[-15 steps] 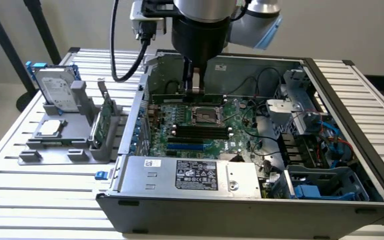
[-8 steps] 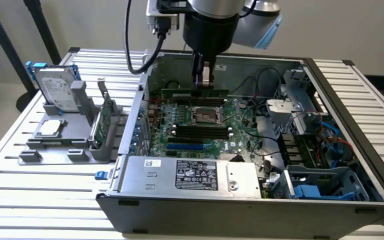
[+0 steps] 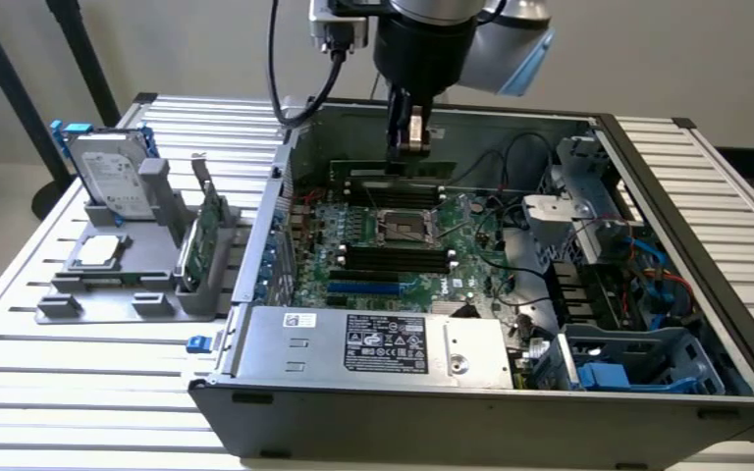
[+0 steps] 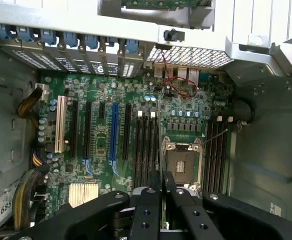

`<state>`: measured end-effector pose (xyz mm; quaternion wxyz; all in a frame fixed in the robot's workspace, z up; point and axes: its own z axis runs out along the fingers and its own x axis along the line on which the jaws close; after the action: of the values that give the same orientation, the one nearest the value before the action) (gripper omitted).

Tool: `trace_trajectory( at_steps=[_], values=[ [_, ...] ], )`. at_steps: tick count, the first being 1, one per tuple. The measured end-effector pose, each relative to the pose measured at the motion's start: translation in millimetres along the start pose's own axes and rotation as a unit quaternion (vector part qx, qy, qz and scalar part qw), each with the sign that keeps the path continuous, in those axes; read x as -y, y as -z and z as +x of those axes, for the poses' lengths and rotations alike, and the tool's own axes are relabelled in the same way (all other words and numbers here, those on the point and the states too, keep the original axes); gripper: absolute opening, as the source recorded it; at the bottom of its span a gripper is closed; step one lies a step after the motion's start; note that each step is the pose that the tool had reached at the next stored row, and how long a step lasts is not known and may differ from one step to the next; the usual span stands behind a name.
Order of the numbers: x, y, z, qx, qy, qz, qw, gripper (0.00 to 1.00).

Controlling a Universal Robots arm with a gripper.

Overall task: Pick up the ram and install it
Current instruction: 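Pick up the ram and move it above insertion slot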

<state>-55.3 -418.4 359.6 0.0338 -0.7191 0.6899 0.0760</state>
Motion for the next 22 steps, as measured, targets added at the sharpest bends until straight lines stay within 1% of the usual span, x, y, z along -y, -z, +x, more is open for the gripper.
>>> trace_trajectory(
  at_steps=[1, 3, 5, 7, 10, 13, 15, 17, 19, 22],
  values=[
    [1.6, -1.3, -2.2, -0.0013, 0.000, -0.0002, 1.0000, 0.14],
    [4.8, -3.9, -4.8, -0.0031, 0.000, -0.0004, 1.0000, 0.14],
    [8.5, -6.6, -5.3, -0.0035, -0.003, -0.0003, 1.0000, 0.14],
    [11.0, -9.0, -5.1, -0.0036, -0.008, 0.0006, 1.0000, 0.14],
    [11.7, -12.8, -4.5, -0.0031, -0.027, 0.0034, 0.9996, 0.14],
    [12.1, -16.6, -3.9, -0.0025, -0.047, 0.0064, 0.9989, 0.14],
    [12.3, -18.8, -3.5, -0.0030, -0.056, 0.0077, 0.9984, 0.14],
    [12.5, -20.4, -3.6, -0.0052, -0.061, 0.0082, 0.9981, 0.14],
    [12.8, -21.9, -3.8, -0.0083, -0.064, 0.0080, 0.9979, 0.14],
    [13.6, -23.9, -4.1, -0.0151, -0.068, 0.0086, 0.9975, 0.14]
  ],
)
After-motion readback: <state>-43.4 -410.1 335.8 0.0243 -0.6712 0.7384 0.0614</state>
